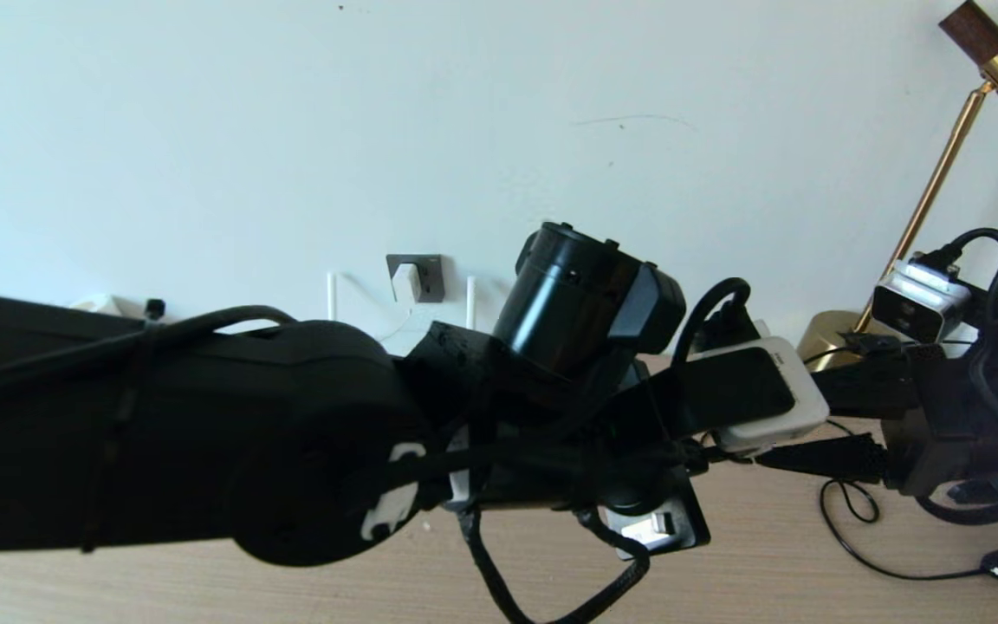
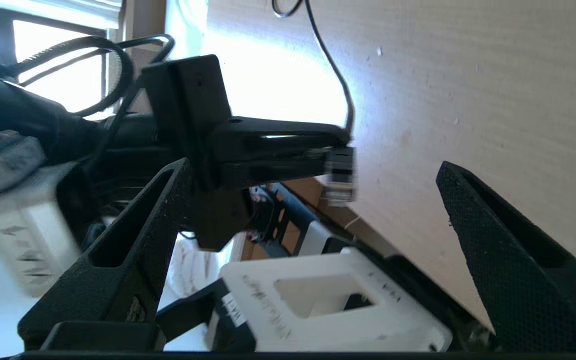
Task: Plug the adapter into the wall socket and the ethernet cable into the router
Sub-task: Hand it to the other hand
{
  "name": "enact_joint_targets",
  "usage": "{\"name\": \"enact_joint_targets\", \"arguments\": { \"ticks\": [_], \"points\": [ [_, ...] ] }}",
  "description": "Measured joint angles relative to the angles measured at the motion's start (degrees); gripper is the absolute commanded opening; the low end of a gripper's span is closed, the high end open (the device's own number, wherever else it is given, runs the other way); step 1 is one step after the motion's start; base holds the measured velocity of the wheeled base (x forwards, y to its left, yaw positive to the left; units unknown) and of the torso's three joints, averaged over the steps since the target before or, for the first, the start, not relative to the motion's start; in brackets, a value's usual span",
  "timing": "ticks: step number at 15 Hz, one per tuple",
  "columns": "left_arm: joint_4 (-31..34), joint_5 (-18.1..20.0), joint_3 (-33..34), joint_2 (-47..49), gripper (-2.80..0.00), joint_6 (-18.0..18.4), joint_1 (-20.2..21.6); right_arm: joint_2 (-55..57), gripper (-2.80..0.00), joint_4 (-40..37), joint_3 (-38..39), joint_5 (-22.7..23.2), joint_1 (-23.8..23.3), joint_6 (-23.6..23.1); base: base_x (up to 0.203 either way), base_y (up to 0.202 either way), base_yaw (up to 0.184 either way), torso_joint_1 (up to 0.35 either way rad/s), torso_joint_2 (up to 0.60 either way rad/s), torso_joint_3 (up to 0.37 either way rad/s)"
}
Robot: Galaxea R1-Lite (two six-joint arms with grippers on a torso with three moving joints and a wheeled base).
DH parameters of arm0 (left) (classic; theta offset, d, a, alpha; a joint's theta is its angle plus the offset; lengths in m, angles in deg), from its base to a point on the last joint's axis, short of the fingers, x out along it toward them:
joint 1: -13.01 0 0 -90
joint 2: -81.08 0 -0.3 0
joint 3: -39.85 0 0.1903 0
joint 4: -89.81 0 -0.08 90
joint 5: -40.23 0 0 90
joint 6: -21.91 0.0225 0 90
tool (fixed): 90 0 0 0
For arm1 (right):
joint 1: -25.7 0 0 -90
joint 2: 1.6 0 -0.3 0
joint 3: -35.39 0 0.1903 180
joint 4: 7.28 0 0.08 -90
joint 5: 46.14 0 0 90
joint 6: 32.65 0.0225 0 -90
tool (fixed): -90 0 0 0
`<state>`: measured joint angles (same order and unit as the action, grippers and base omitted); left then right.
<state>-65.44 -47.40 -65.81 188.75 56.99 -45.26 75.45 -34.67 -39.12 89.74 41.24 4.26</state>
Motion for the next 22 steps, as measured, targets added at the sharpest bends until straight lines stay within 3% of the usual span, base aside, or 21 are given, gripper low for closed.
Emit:
{"name": "enact_joint_targets", "arguments": {
  "ticks": [6,7,21,22],
  "points": [
    [-0.14,0.47,0.18,-0.43,-2.80,0.05,-1.14,0.54,0.00,3.16,2.20,0.02,0.02,-0.01,0.000,0.000,0.000,0.000,0.00,0.000],
    [-0.12,0.50,0.13,-0.39,-2.80,0.05,-1.24,0.54,-2.80,3.16,2.27,0.06,0.05,-0.03,0.000,0.000,0.000,0.000,0.00,0.000],
    [-0.69,0.44,0.20,0.79,-2.80,0.20,-1.71,-1.06,-2.80,2.97,5.04,0.13,1.53,-0.03,0.000,0.000,0.000,0.000,0.00,0.000],
    [-0.65,0.45,0.20,0.84,0.00,0.18,-1.75,-1.11,-2.80,2.98,5.09,0.14,1.66,-0.01,0.000,0.000,0.000,0.000,0.00,0.000]
  ]
}}
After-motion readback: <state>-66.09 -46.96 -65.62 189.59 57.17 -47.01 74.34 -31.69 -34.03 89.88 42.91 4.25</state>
